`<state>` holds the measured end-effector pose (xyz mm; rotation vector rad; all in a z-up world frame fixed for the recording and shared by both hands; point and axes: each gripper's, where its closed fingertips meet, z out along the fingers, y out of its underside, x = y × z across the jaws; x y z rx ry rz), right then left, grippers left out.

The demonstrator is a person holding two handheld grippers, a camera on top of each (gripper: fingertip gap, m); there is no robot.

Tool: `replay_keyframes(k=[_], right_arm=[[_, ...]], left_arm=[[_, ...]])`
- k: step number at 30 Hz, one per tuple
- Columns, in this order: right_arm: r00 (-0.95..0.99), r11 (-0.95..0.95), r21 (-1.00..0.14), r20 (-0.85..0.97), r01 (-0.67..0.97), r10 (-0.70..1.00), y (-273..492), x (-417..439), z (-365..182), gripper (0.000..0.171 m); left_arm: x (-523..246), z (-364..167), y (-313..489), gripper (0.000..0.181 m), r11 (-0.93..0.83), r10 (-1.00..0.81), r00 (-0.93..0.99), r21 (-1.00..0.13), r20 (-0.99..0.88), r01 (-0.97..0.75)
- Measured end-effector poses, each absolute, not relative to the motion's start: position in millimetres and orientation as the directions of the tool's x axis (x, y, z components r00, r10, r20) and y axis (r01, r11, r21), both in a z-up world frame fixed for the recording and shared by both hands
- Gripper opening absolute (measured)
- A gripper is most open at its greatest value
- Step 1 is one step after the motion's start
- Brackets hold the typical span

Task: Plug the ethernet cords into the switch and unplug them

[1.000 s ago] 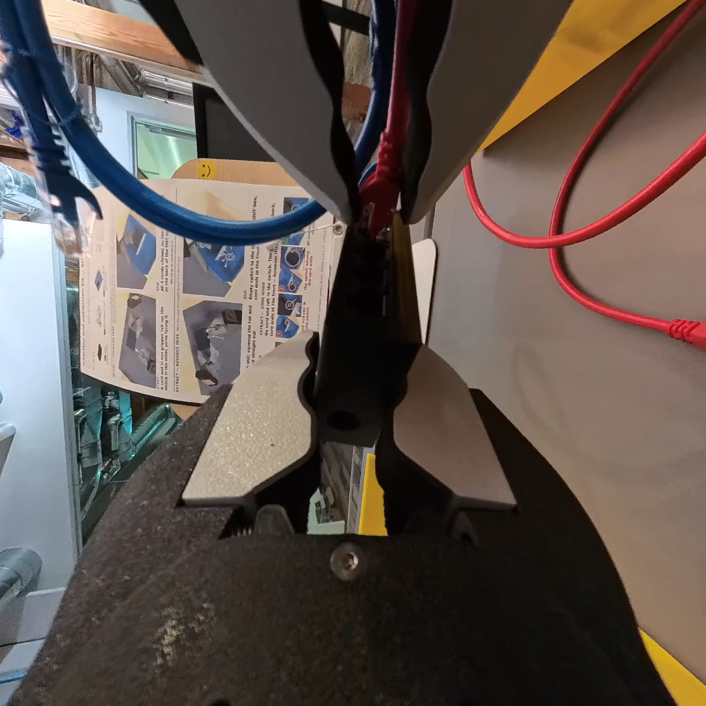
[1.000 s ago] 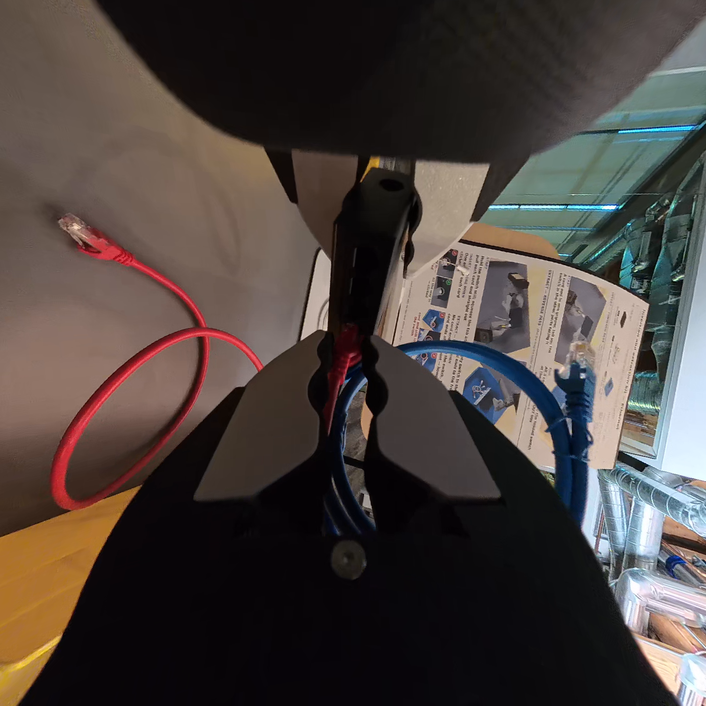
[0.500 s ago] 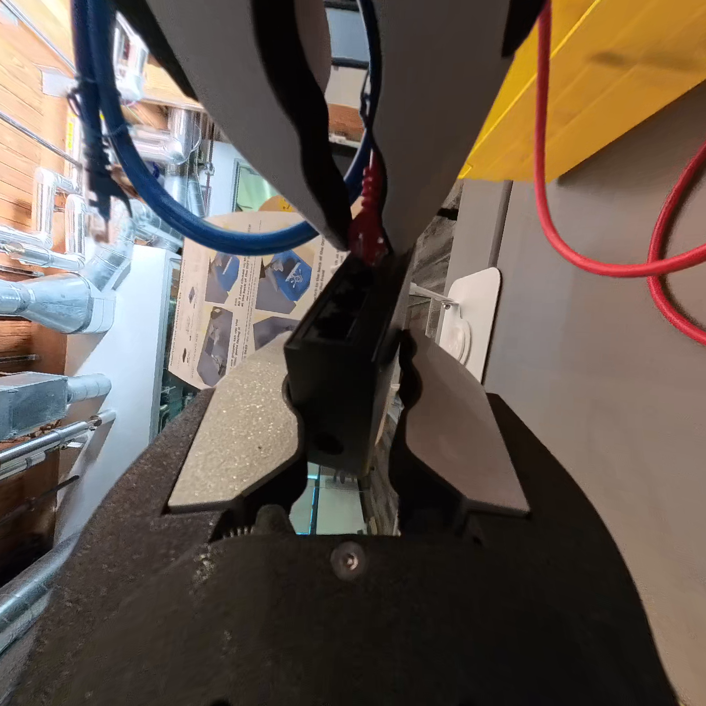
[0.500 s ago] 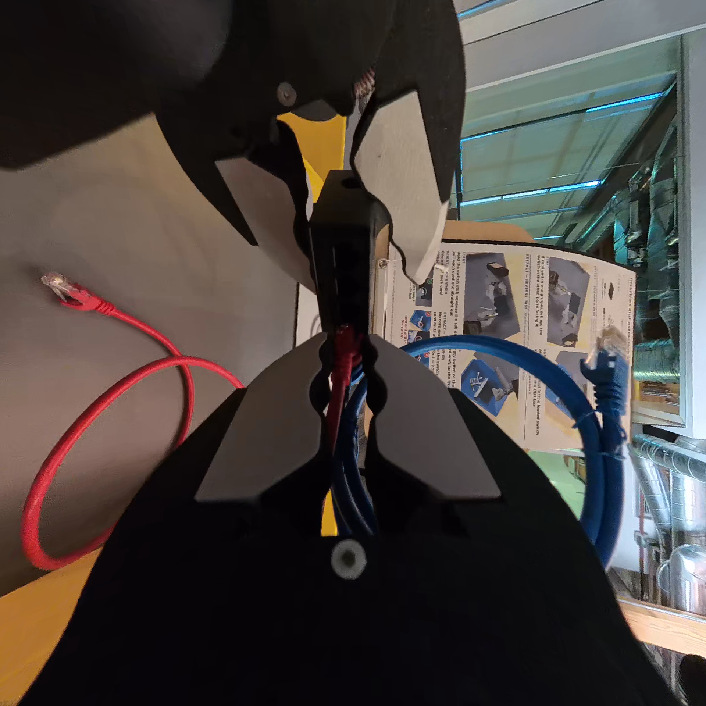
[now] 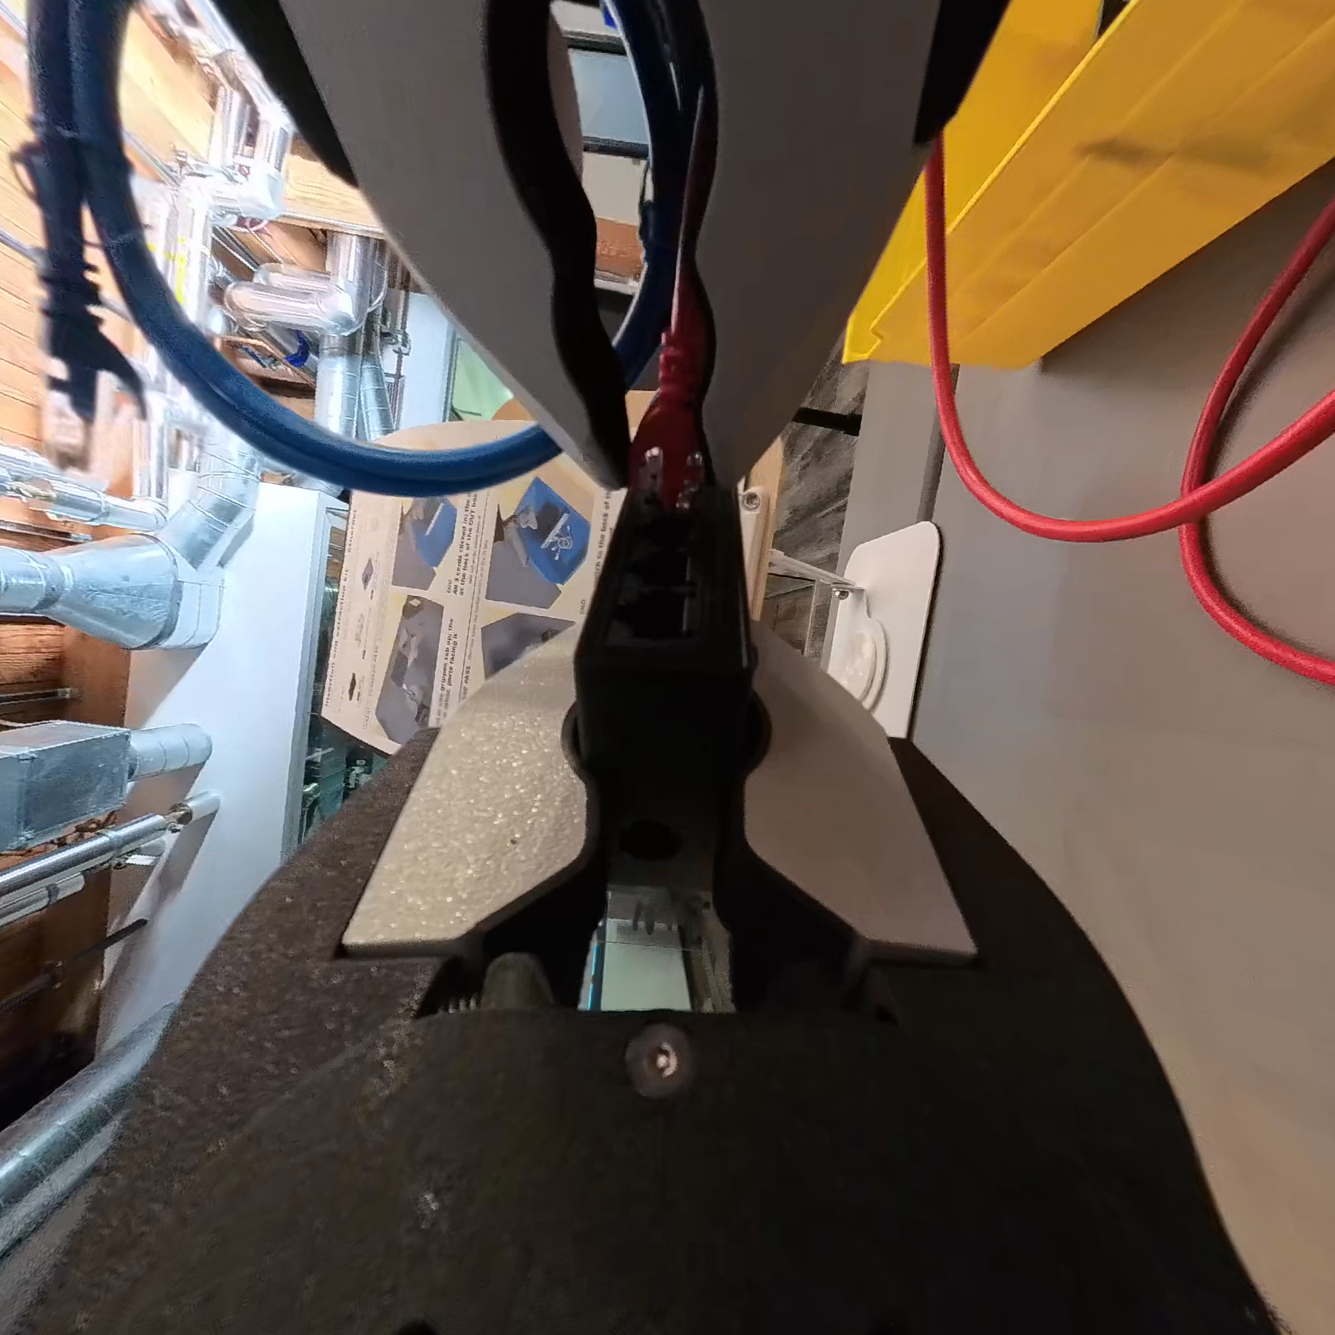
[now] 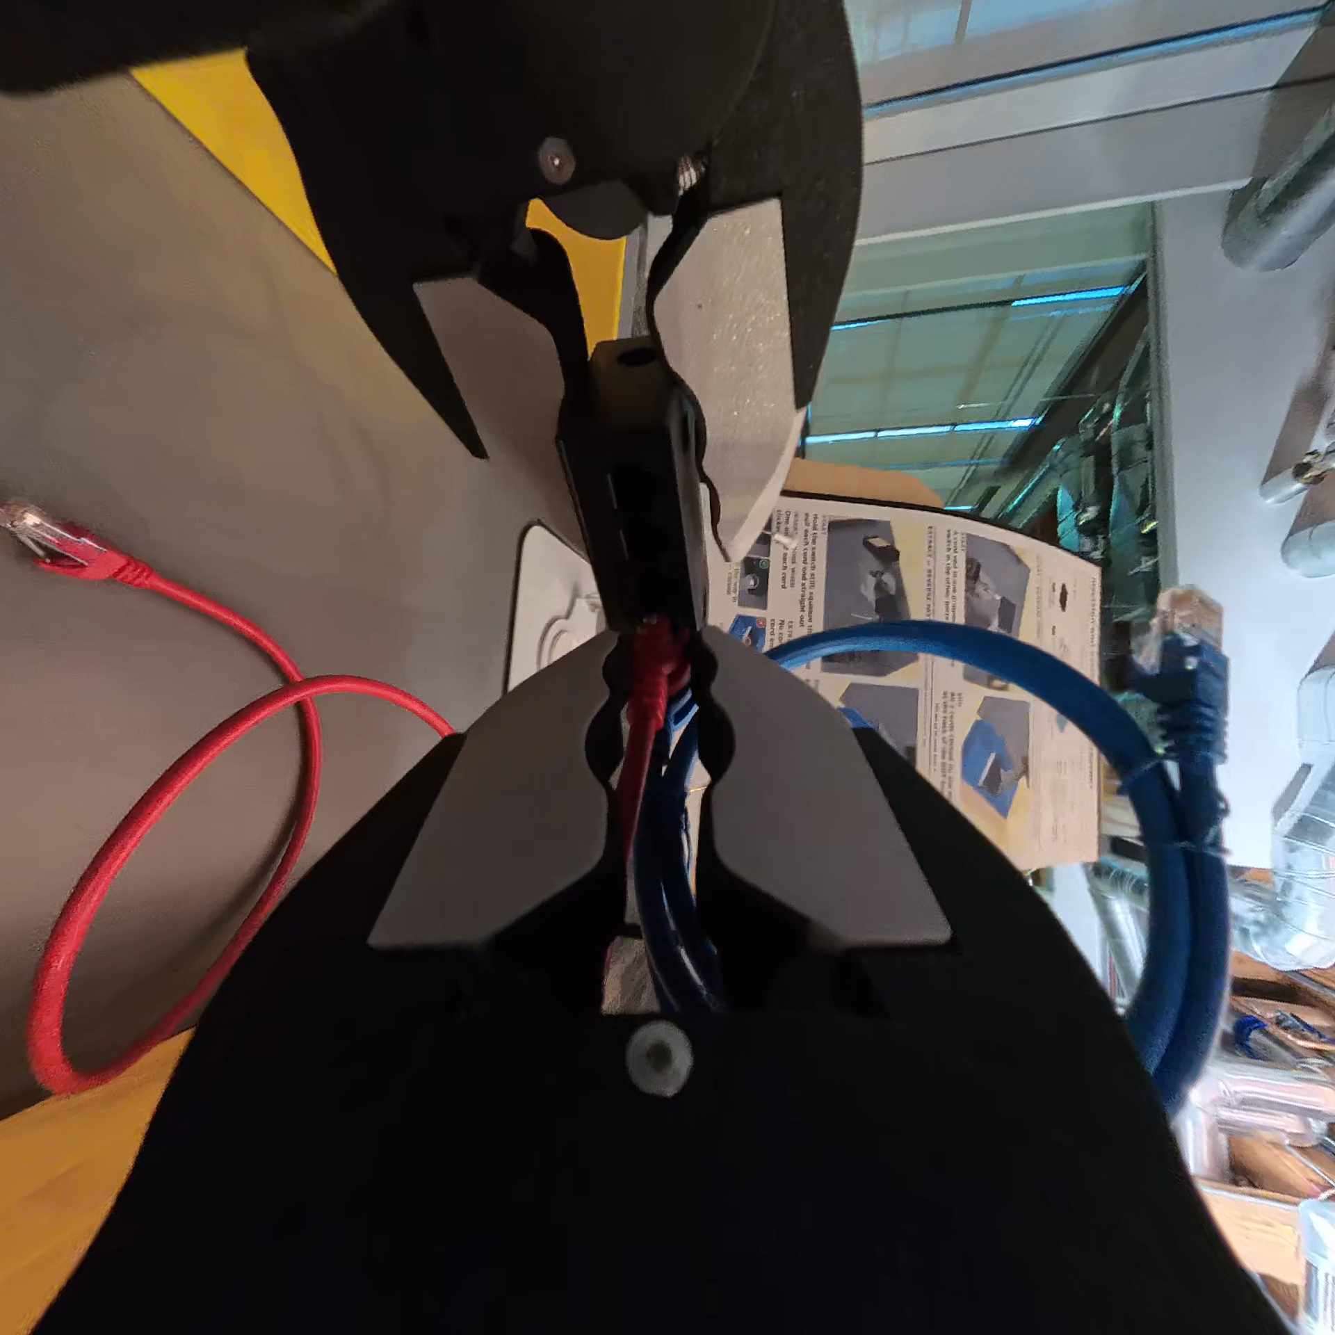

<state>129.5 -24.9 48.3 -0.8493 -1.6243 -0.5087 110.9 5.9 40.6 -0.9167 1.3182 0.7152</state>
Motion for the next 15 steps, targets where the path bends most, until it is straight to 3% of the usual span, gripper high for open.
replay_keyframes(k=[15], right_arm=[[-0.089,0.611,-0.159,0.931,0.775,0.355,-31.3,132.6,40.5,0.014]], left_arm=[[115.3,37.2,2.9,0.034,0.496,-0.073,0.108,-0.130,-0.991,-0.858]])
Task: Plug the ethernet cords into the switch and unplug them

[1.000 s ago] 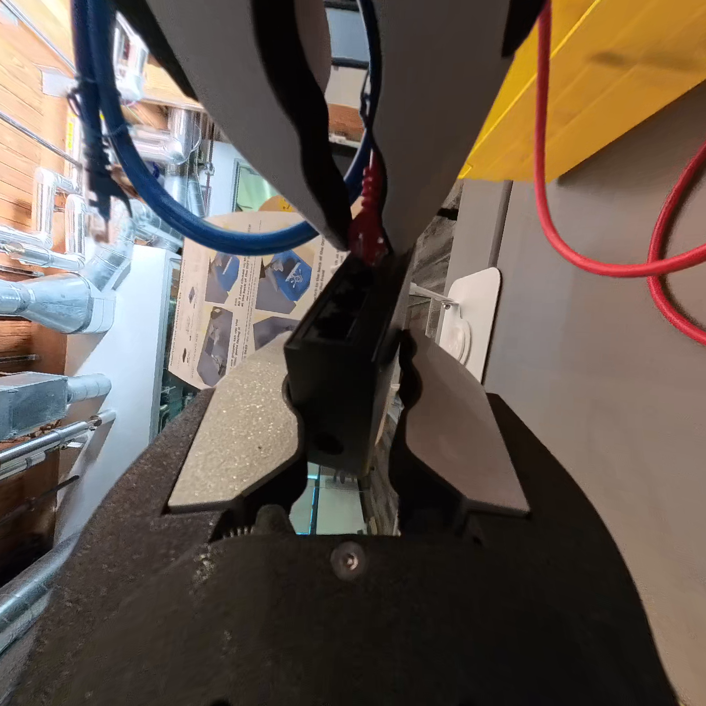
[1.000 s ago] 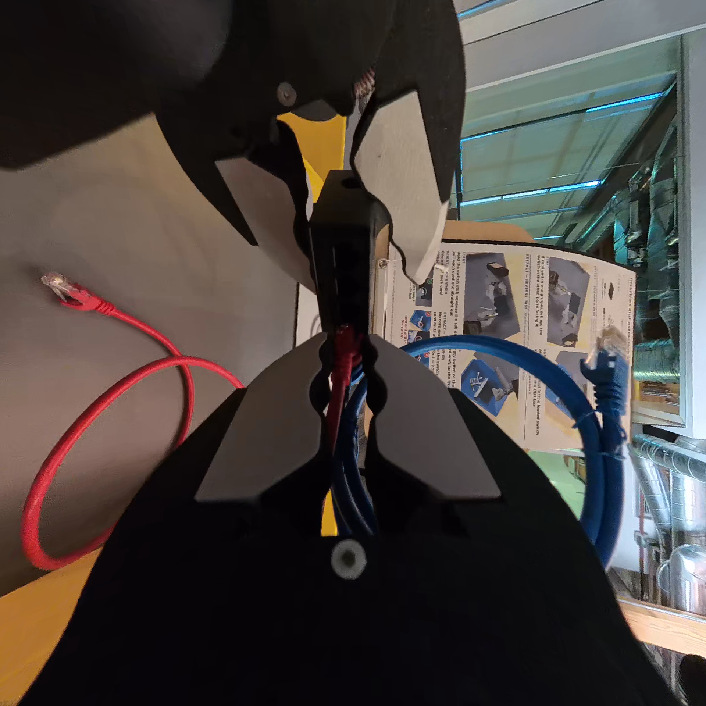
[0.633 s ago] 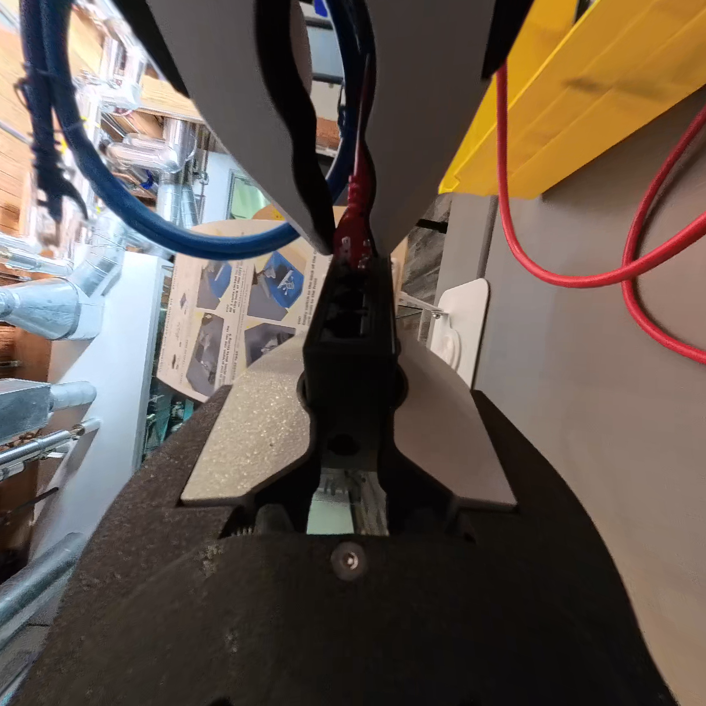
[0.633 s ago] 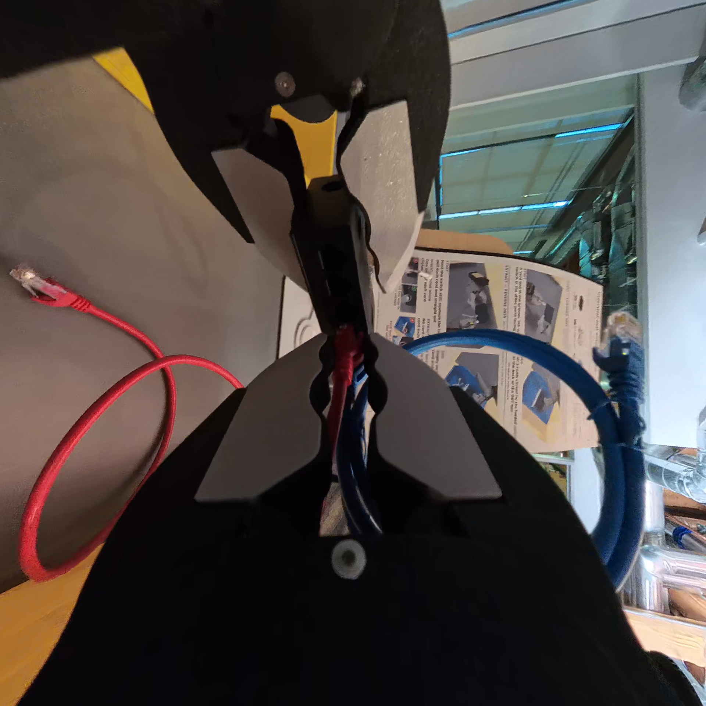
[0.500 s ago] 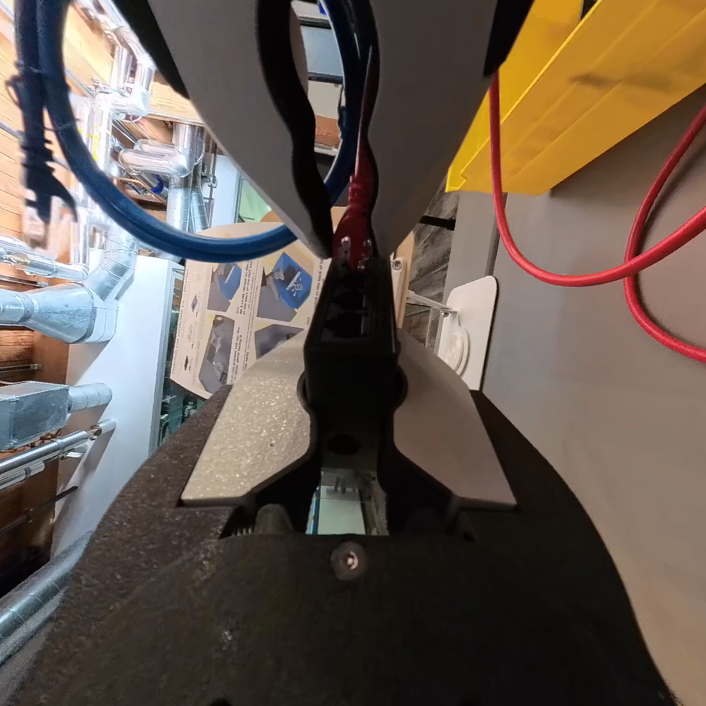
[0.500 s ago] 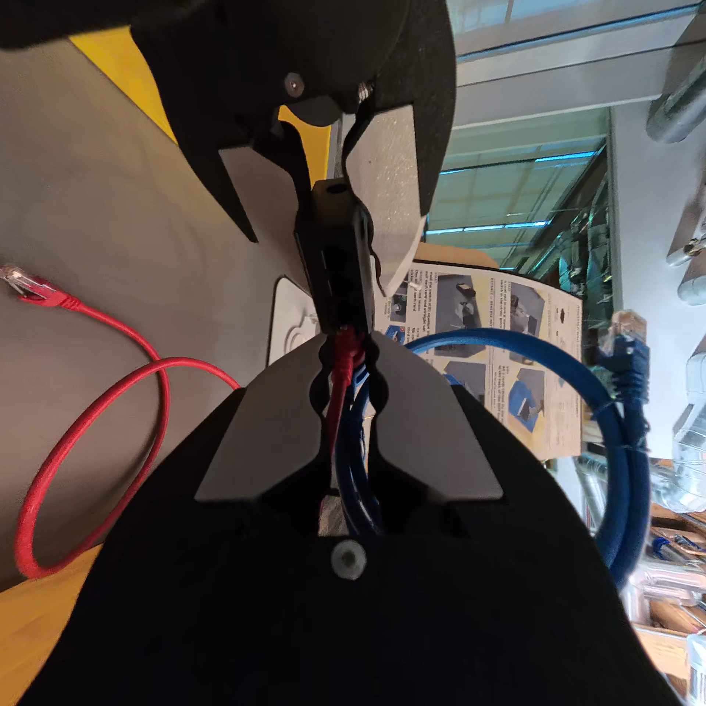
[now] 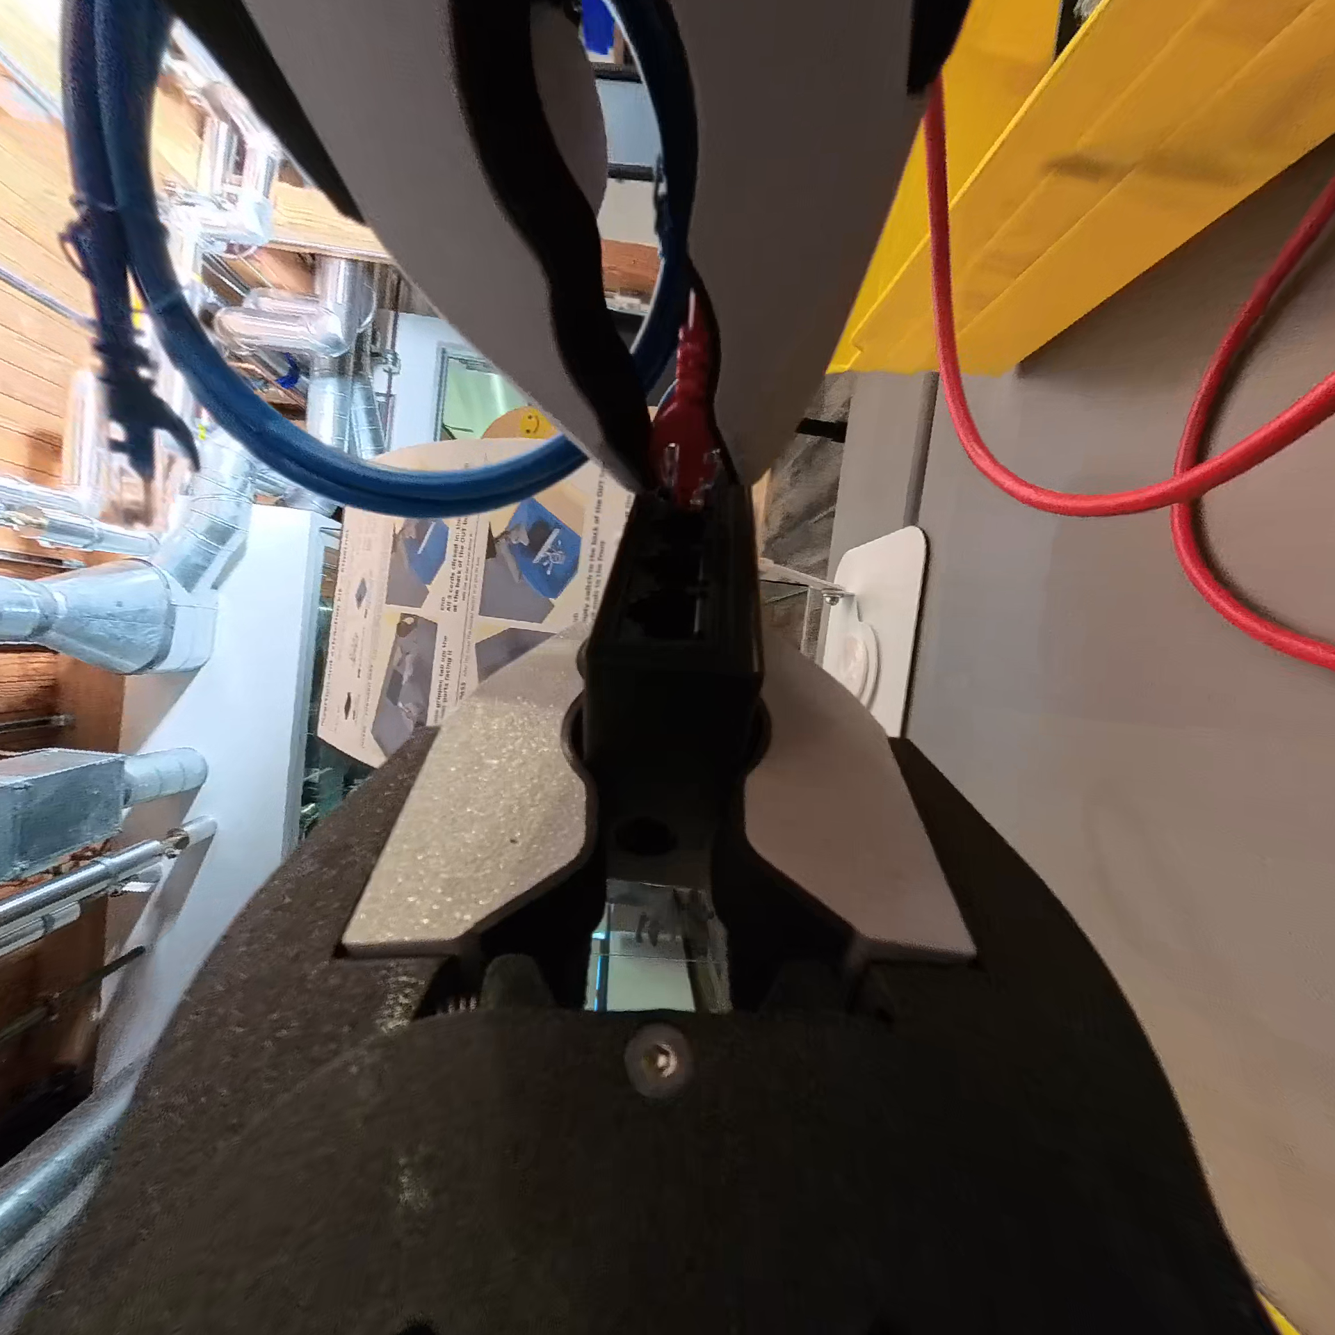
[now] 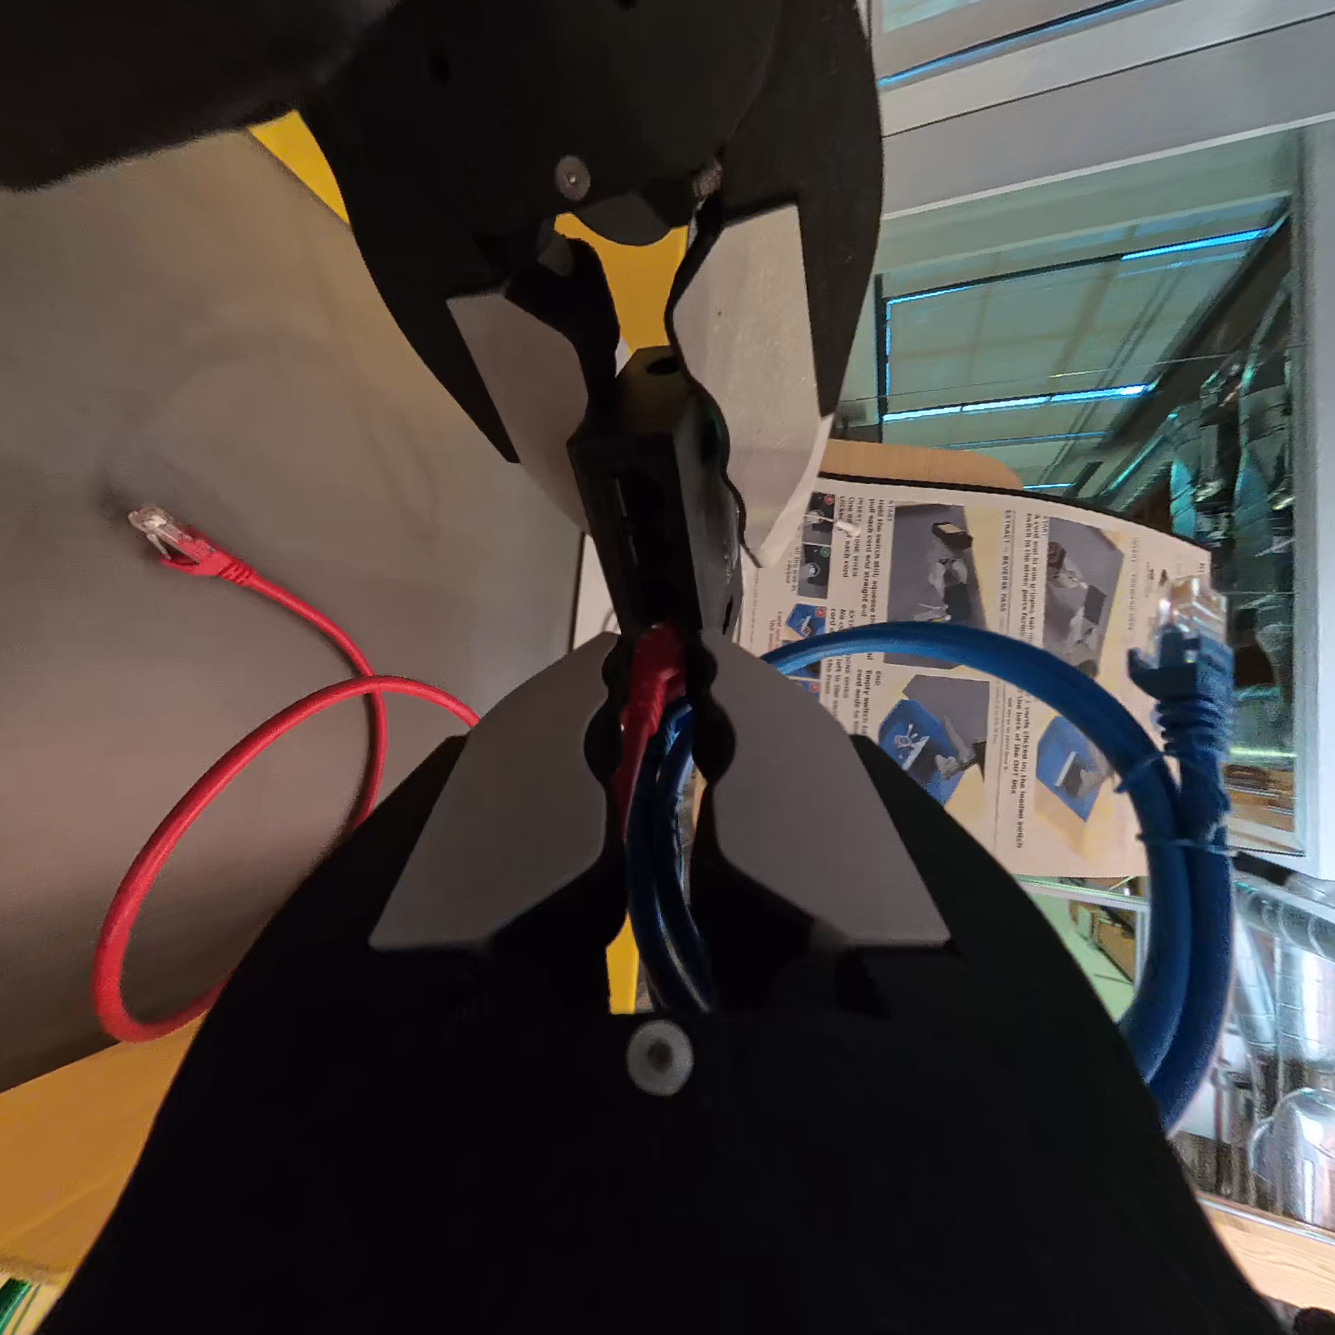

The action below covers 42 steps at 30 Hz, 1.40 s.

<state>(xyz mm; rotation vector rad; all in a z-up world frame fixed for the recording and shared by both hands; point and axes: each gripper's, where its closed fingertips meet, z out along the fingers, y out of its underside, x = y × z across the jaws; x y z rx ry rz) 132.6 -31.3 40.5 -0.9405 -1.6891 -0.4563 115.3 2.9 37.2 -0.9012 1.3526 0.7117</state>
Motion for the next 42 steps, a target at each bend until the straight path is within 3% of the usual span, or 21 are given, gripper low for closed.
replay_keyframes(k=[19,21,22,25,28,31,33,37,42], right_arm=[[-0.128,0.552,-0.200,0.858,0.809,0.498,-32.7,142.3,22.7,0.015],[-0.180,0.558,-0.194,0.819,0.807,0.545,-38.6,145.0,13.8,0.014],[-0.220,0.580,-0.222,0.774,0.783,0.594,-49.2,140.6,4.0,0.014],[-0.213,0.607,-0.149,0.850,0.781,0.482,-39.3,126.7,6.9,0.014],[-0.183,0.614,-0.237,0.821,0.753,0.540,-47.8,130.8,15.9,0.015],[-0.062,0.531,-0.319,0.812,0.785,0.580,-41.5,170.4,45.0,0.015],[0.090,0.422,-0.393,0.810,0.817,0.580,-29.3,217.3,69.8,0.015],[0.354,0.295,-0.495,0.835,0.817,0.421,-16.4,299.9,118.3,0.015],[0.522,0.357,-0.526,0.845,0.772,0.116,-35.1,338.3,180.8,0.014]], left_arm=[[123.1,15.7,2.8,0.034,0.491,-0.208,0.072,-0.168,-0.975,-0.855],[113.7,19.7,12.8,0.033,0.435,-0.164,0.072,-0.137,-0.984,-0.890],[92.7,39.6,28.1,0.032,0.345,-0.035,0.098,-0.104,-0.995,-0.933],[71.8,76.9,17.8,0.031,0.412,-0.174,0.295,-0.342,-0.939,-0.845],[55.8,98.0,14.2,0.032,0.399,-0.077,0.273,-0.280,-0.959,-0.873],[38.0,87.9,27.8,0.032,0.313,-0.097,0.205,-0.226,-0.974,-0.923],[29.9,81.0,35.1,0.031,0.261,-0.158,0.228,-0.263,-0.961,-0.929],[21.0,94.7,36.1,0.031,0.243,-0.137,0.315,-0.340,-0.939,-0.908],[16.1,109.8,29.2,0.031,0.263,-0.119,0.373,-0.391,-0.920,-0.882]])
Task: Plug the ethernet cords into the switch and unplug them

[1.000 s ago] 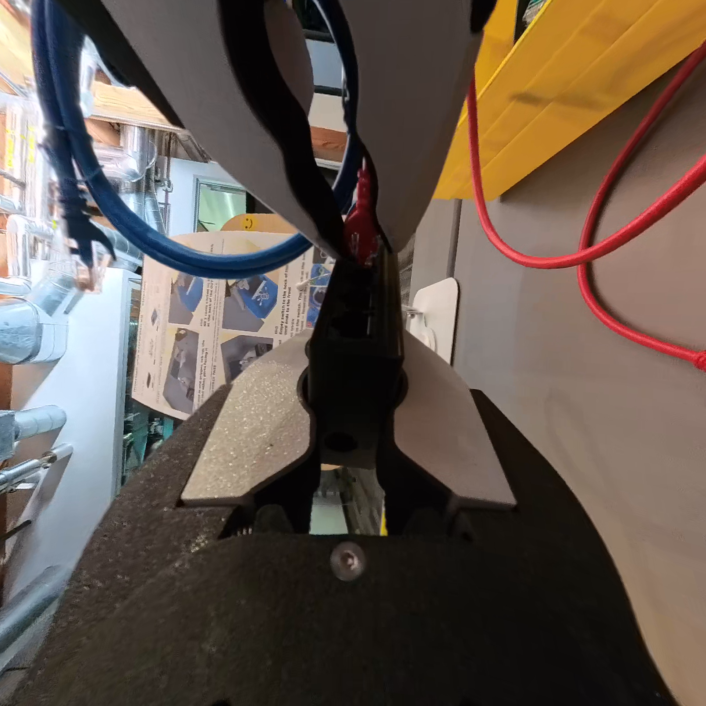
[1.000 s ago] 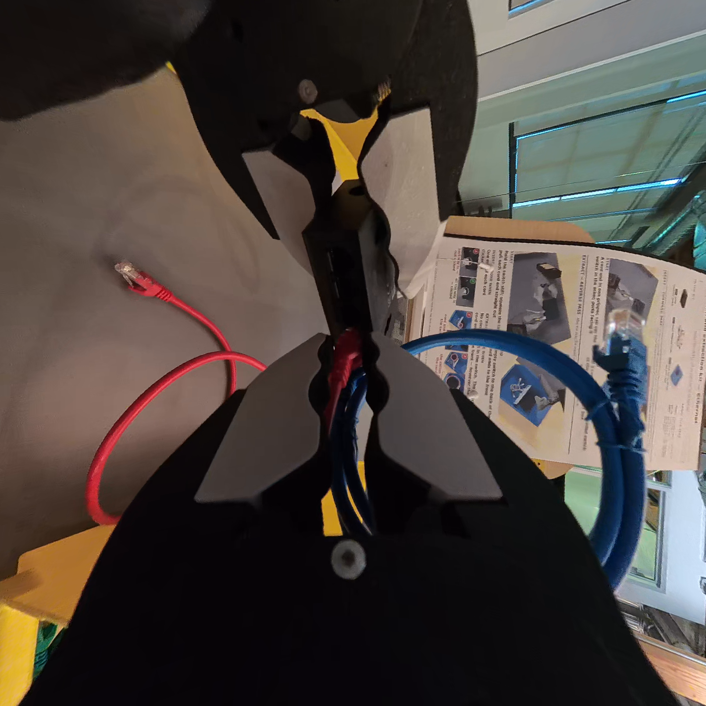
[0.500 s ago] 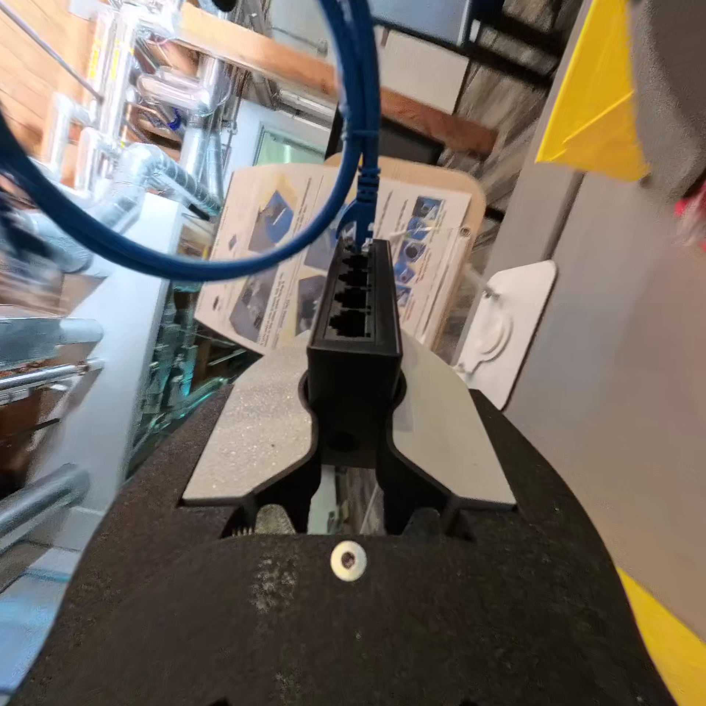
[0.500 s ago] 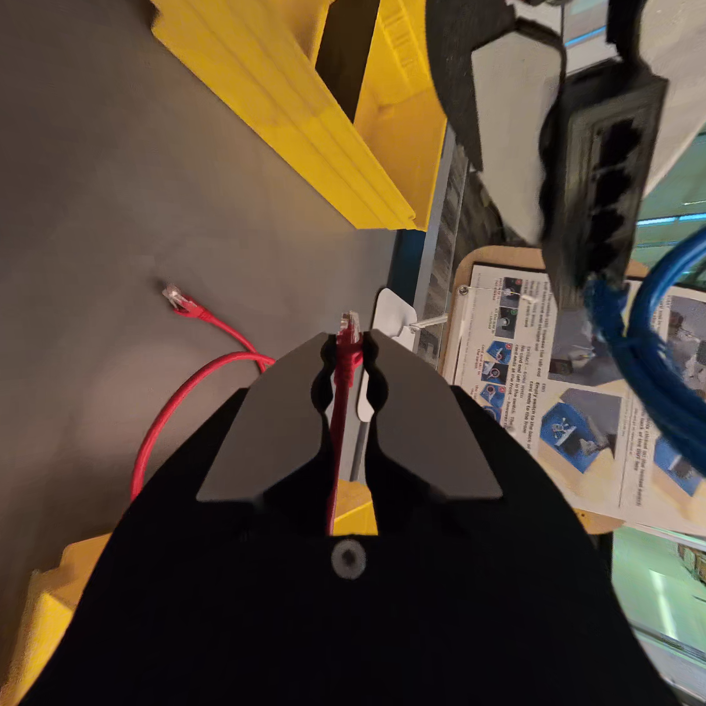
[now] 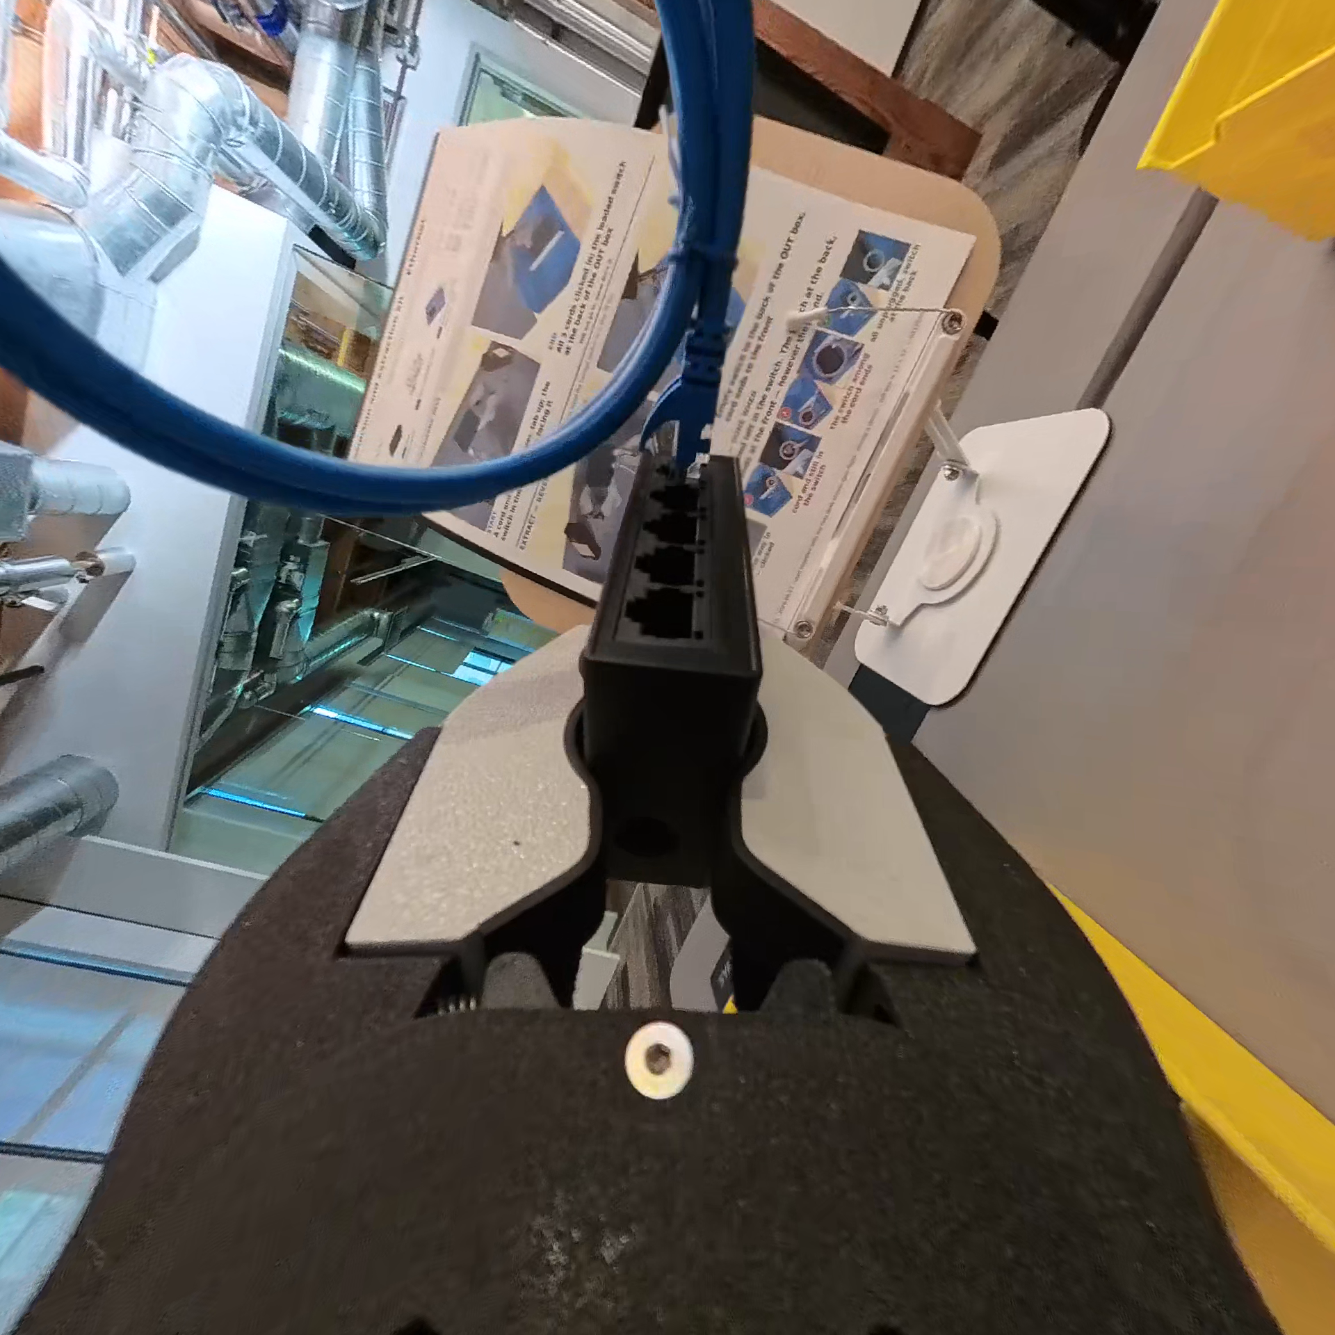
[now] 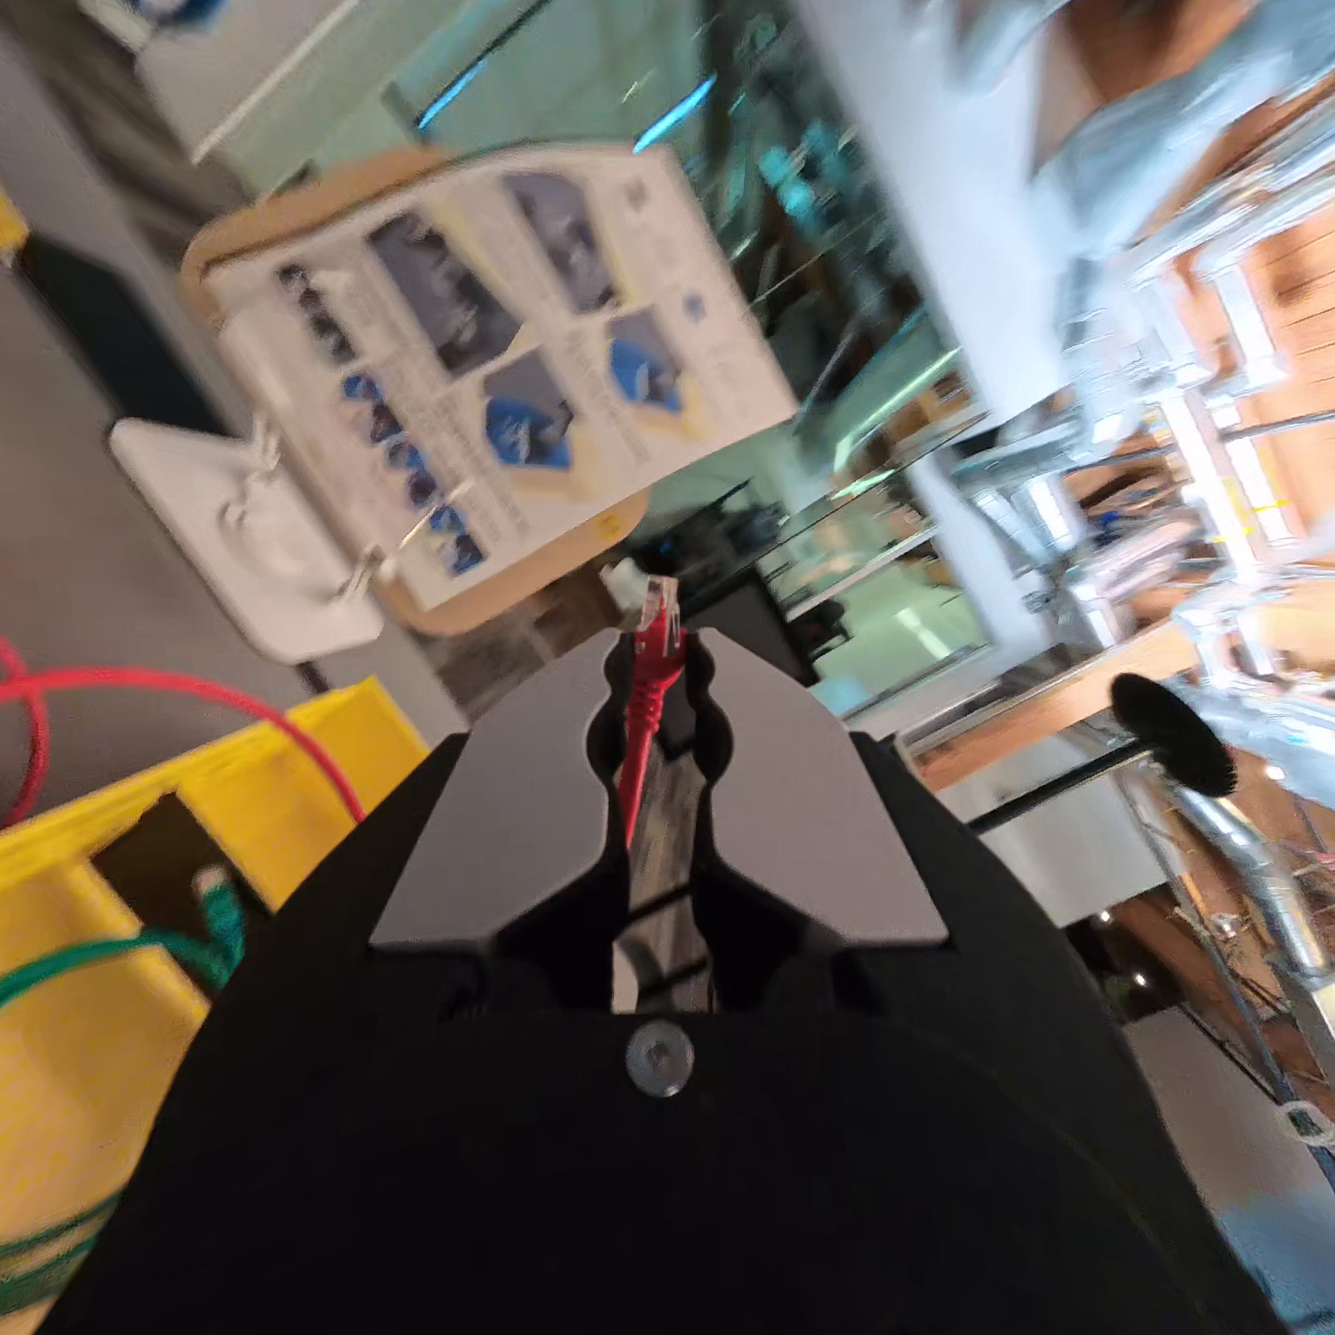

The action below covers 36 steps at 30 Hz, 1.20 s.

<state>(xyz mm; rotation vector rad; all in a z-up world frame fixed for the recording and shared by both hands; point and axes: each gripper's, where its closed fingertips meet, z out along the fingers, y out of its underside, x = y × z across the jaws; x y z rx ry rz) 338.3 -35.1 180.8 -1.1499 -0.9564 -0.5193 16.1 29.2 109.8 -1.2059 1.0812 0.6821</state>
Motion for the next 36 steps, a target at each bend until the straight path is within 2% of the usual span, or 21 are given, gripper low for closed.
replay_keyframes(k=[1,3,6,10,16,21,24,28,36], right_arm=[[0.545,0.403,-0.533,0.833,0.744,0.094,-43.6,333.3,190.8,0.014],[0.551,0.452,-0.555,0.820,0.698,0.155,-56.0,309.3,194.1,0.014],[0.502,0.440,-0.503,0.855,0.744,0.129,-53.4,278.3,195.0,0.014],[0.430,0.433,-0.440,0.894,0.787,0.126,-30.8,253.4,230.8,0.014],[0.386,0.337,-0.401,0.915,0.852,0.114,-15.8,263.0,312.4,0.014],[0.367,0.191,-0.373,0.928,0.908,0.070,-20.0,297.7,346.8,0.014],[0.376,0.091,-0.384,0.921,0.919,0.101,-13.5,322.9,338.8,0.014],[0.394,-0.021,-0.396,0.905,0.918,0.162,0.9,352.2,299.8,0.015],[0.511,-0.134,-0.494,0.818,0.859,0.262,21.4,384.0,228.2,0.015]], left_arm=[[15.8,108.5,29.1,0.031,0.259,-0.131,0.369,-0.391,-0.920,-0.883],[13.3,104.7,31.5,0.031,0.235,-0.151,0.368,-0.395,-0.917,-0.888],[9.8,98.0,36.1,0.031,0.207,-0.180,0.363,-0.395,-0.914,-0.895],[12.0,93.2,36.2,0.031,0.204,-0.222,0.369,-0.413,-0.903,-0.888],[18.0,97.7,26.6,0.031,0.243,-0.259,0.386,-0.447,-0.885,-0.861],[24.7,102.1,17.6,0.031,0.280,-0.289,0.405,-0.481,-0.868,-0.831],[28.8,107.4,12.1,0.031,0.310,-0.292,0.423,-0.503,-0.858,-0.807],[34.0,107.6,6.3,0.031,0.323,-0.324,0.434,-0.529,-0.841,-0.784],[40.1,109.3,4.4,0.031,0.342,-0.329,0.461,-0.559,-0.824,-0.755]])
